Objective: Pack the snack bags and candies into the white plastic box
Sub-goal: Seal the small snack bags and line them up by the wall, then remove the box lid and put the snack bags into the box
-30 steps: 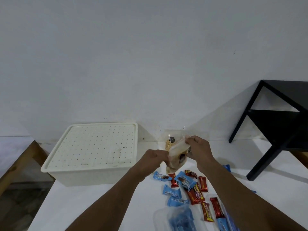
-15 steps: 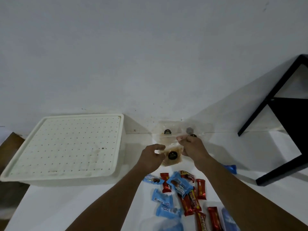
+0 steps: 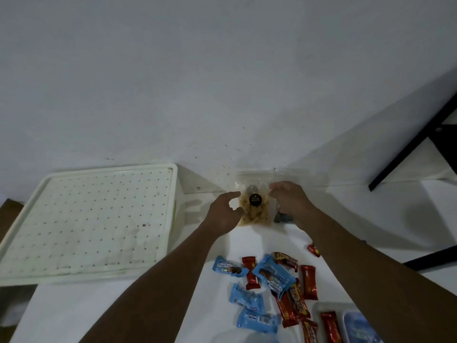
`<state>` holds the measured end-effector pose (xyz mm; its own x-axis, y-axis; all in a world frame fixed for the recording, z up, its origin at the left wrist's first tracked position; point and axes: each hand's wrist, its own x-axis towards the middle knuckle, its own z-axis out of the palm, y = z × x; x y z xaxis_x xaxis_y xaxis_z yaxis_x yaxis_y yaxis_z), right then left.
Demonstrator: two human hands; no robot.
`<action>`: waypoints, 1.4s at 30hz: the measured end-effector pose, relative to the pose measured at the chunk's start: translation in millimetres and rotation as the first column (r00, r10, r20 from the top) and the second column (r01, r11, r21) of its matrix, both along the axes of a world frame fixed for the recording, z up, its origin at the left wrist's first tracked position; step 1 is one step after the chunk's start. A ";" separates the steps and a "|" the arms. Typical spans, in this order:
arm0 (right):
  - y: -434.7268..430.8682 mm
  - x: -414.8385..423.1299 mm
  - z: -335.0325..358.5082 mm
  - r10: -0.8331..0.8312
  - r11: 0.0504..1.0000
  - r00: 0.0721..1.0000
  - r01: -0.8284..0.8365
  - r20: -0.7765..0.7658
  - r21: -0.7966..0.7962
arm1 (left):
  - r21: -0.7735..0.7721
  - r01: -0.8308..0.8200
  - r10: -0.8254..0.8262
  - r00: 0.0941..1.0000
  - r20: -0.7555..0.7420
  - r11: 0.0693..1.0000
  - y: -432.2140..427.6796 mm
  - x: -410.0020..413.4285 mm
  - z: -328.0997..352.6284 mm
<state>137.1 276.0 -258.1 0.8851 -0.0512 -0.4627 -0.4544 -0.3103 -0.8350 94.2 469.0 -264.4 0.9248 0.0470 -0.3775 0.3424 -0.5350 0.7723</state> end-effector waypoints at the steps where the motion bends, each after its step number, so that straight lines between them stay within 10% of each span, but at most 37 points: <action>1: 2.9 -5.2 8.0 0.005 1.000 1.000 -0.005 -0.006 0.001 | 0.014 0.018 -0.019 1.000 0.007 1.000 1.9 -5.3 6.9; 21: 157.2 -166.4 137.0 0.230 0.966 0.961 -0.244 0.153 0.083 | 0.059 -0.055 0.045 0.985 0.169 0.997 167.4 -180.0 116.2; 42: 253.6 -175.8 58.5 0.354 0.884 0.913 -0.257 0.201 -0.390 | 0.392 -0.266 0.234 0.964 0.128 0.881 332.4 -247.8 83.2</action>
